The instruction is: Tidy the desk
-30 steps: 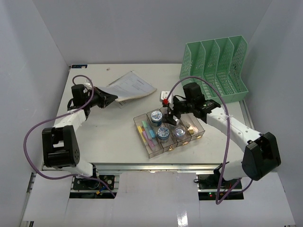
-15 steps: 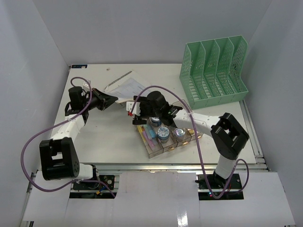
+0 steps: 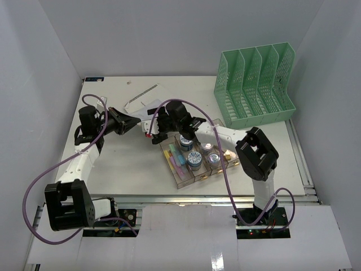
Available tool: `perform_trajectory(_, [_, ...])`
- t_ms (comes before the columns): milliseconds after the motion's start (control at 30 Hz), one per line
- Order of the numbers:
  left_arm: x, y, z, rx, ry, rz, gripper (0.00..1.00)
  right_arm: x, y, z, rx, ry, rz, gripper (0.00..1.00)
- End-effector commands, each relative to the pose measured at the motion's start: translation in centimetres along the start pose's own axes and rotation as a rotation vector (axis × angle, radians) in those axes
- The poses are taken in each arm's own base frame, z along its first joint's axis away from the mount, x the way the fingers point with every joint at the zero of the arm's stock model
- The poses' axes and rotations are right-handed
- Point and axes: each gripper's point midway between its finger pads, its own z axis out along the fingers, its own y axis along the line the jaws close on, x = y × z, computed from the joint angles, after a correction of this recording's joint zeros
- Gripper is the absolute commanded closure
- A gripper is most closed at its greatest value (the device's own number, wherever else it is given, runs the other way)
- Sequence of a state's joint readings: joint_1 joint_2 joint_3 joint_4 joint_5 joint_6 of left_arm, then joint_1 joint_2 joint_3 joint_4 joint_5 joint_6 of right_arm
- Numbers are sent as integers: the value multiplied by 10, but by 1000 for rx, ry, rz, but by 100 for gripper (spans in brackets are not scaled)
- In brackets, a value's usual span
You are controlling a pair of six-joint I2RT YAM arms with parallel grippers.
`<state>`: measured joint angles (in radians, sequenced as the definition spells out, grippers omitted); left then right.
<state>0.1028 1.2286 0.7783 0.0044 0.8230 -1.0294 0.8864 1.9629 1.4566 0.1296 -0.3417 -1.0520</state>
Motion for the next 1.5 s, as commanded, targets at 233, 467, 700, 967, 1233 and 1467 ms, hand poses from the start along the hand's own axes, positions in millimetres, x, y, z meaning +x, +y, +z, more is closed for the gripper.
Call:
perform_trajectory(233, [-8, -43, -18, 48, -52, 105, 93, -6, 2, 5, -113, -2, 4, 70])
perform_trajectory(467, [-20, -65, -22, 66, -88, 128, 56, -20, -11, -8, -73, -13, 108, 90])
perform_trajectory(700, [-47, -114, -35, 73, -174, 288, 16, -43, -72, -44, 28, -111, 258, 92])
perform_trajectory(967, [-53, -128, -70, 4, -350, 497, 9, -37, -154, -132, 175, -226, 449, 92])
perform_trajectory(1233, [-23, -50, -72, -126, -327, 555, 9, -38, -215, -237, 333, -342, 548, 92])
perform_trajectory(1467, [-3, 15, -62, -220, -220, 620, 9, -46, -242, -311, 491, -375, 593, 92])
